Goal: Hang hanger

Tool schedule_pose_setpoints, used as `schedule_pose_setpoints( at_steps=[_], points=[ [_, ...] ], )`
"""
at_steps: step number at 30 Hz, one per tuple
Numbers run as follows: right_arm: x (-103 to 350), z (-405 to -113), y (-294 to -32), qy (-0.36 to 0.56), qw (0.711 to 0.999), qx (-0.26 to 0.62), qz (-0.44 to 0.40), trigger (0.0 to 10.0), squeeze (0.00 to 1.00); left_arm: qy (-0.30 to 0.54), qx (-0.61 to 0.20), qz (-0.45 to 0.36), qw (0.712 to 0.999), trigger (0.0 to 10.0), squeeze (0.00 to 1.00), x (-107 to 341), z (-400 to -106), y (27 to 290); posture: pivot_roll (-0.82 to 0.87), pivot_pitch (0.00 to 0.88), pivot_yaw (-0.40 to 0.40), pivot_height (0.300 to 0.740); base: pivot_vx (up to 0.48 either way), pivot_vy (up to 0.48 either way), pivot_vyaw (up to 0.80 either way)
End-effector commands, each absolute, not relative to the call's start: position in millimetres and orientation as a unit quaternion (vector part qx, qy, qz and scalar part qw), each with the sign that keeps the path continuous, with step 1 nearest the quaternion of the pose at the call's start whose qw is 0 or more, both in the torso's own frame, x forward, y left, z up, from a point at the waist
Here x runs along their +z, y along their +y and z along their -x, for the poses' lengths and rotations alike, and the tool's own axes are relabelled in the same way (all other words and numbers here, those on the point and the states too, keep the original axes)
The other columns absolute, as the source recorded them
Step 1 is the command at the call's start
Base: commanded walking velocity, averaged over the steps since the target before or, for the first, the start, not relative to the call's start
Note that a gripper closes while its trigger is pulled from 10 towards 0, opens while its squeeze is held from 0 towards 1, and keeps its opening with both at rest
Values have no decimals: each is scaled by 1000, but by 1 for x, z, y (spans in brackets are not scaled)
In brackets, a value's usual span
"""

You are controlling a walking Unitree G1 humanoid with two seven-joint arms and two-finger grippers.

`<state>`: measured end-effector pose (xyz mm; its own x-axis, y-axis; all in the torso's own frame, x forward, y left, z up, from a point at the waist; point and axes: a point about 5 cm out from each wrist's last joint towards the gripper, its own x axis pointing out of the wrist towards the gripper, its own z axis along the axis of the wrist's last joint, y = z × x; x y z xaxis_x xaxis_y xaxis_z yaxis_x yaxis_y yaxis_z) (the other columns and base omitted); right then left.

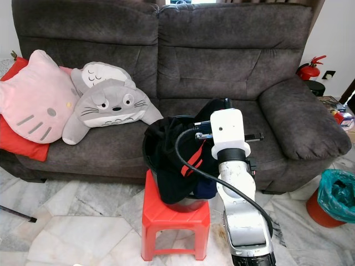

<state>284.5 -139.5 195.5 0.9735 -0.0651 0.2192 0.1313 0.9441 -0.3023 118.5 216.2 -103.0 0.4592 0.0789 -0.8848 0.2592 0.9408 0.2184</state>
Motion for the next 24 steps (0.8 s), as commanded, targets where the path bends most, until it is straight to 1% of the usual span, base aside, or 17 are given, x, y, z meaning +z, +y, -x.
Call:
schedule_pose_setpoints(
  at_steps=[1,5,24],
  points=[
    [204,-284,-141,-117,979,-59,154,10000,0,519,-55,-163,837,10000,0,-103,-116,218,-109,0,-21,740,0,0,0],
    [204,-285,-140,-119,979,-58,154,10000,0,518,-54,-163,838,10000,0,-103,-116,219,-109,0,-20,740,0,0,0],
    [206,-286,-140,-121,979,-58,153,10000,0,515,-53,-162,840,10000,0,-102,-119,218,-111,0,-15,740,-279,0,0]
  ],
)
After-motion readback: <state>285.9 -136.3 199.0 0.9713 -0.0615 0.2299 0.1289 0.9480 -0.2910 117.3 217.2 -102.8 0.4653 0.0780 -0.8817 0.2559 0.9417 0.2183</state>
